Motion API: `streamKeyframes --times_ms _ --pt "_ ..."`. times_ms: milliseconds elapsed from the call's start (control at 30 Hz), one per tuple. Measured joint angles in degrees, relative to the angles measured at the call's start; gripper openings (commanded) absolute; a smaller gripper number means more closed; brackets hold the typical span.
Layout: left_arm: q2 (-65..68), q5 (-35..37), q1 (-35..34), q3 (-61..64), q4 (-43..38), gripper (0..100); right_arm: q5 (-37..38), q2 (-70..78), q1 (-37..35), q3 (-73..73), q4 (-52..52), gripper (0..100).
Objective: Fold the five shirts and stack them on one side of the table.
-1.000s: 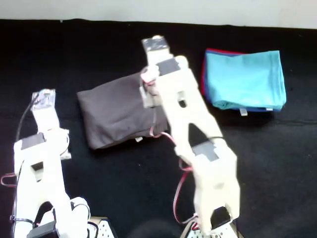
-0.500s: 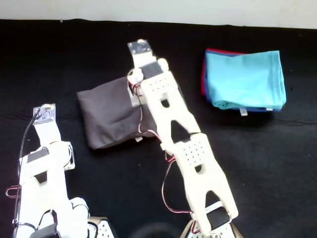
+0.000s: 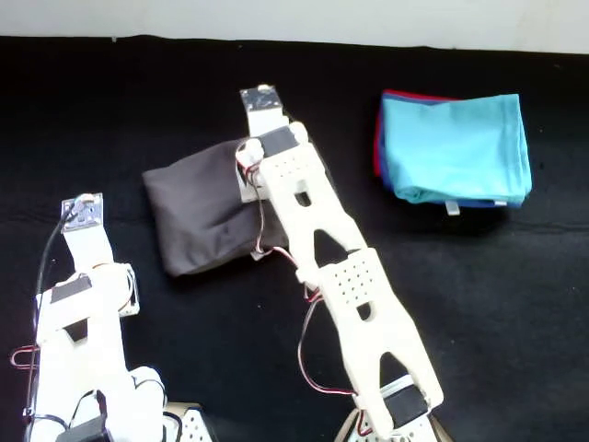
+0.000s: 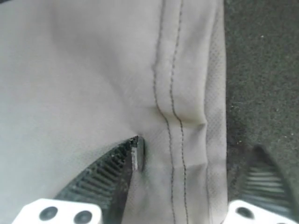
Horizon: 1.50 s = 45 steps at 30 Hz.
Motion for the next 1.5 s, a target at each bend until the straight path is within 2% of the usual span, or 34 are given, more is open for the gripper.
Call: streamKeyframes --times_ms 67,133,333,500,600,800,1133,1367,1500 --pt "0.00 0.00 0.00 0.00 0.00 14 0.00 0.26 0.00 0.00 0.00 3.3" --pt "0.00 0.00 0.00 0.00 0.00 14 0.00 0.35 0.18 -0.18 0.00 0.2" --pt "0.00 0.00 0.00 0.00 0.00 14 0.18 0.44 0.88 -1.41 0.88 0.6" --pt "-0.09 0.00 0.00 0.18 0.00 14 10.37 -0.35 2.55 -7.12 8.18 0.6" --pt "-0.09 0.00 0.00 0.18 0.00 14 14.33 -1.93 5.36 -10.73 12.13 0.5" --pt "-0.09 0.00 0.00 0.18 0.00 14 19.69 -11.69 13.71 -11.69 13.45 0.5" --pt "-0.62 0.00 0.00 0.79 0.00 14 27.25 -30.15 24.18 -3.78 13.45 0.5" --pt "-0.62 0.00 0.00 0.79 0.00 14 30.86 -31.65 31.56 2.02 13.19 0.5" --pt "-0.62 0.00 0.00 0.79 0.00 14 31.21 -28.22 33.76 8.35 9.23 0.5"
